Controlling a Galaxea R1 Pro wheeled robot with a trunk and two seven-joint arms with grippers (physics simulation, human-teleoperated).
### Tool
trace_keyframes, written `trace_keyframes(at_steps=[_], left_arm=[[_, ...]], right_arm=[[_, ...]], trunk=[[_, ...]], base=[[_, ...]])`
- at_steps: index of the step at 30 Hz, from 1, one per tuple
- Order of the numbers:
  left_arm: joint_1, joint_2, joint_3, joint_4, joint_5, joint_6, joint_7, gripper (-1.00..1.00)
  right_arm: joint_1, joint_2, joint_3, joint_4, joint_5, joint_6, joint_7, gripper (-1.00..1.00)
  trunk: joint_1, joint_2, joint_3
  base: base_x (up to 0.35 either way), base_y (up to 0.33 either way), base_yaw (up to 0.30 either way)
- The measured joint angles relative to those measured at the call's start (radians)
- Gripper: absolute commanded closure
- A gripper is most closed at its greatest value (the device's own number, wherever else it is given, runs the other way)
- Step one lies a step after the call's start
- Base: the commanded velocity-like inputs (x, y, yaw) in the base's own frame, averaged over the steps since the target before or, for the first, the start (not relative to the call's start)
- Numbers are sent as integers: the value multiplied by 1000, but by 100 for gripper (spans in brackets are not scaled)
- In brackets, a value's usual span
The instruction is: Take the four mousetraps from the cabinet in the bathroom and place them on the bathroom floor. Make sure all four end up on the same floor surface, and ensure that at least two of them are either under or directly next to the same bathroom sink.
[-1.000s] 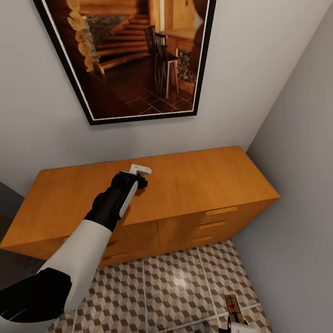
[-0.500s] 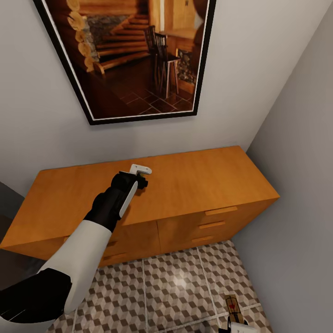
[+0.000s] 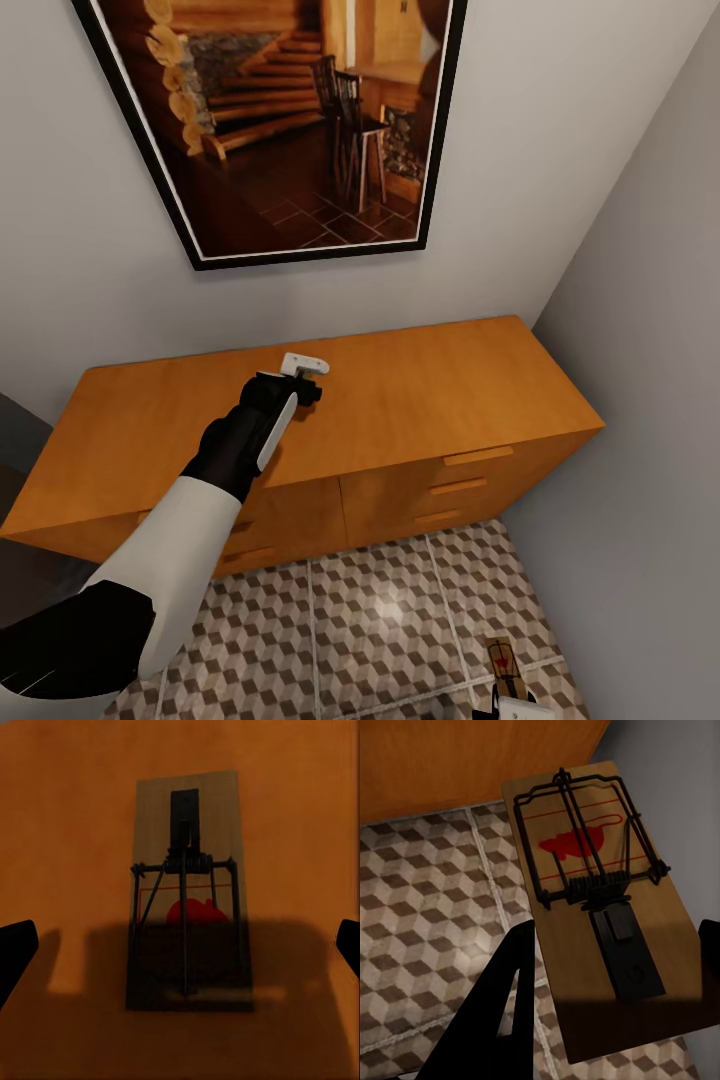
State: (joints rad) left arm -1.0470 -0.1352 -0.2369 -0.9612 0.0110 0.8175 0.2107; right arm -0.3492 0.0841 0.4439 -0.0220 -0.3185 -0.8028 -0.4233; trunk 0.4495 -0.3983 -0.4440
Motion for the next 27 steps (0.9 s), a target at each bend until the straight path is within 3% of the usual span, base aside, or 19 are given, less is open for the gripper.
trace_keyframes(at_steps=[7,27], left_arm=[[0,1,1,1,21,-1,-1,-100],[3,3,1,2,25,-1,-3,-100]], right_arm=[[0,0,0,0,0,0,0,100],[0,0,0,0,0,0,0,100]], trunk=[[0,0,0],[0,0,0]], base=[[0,0,0],[0,0,0]])
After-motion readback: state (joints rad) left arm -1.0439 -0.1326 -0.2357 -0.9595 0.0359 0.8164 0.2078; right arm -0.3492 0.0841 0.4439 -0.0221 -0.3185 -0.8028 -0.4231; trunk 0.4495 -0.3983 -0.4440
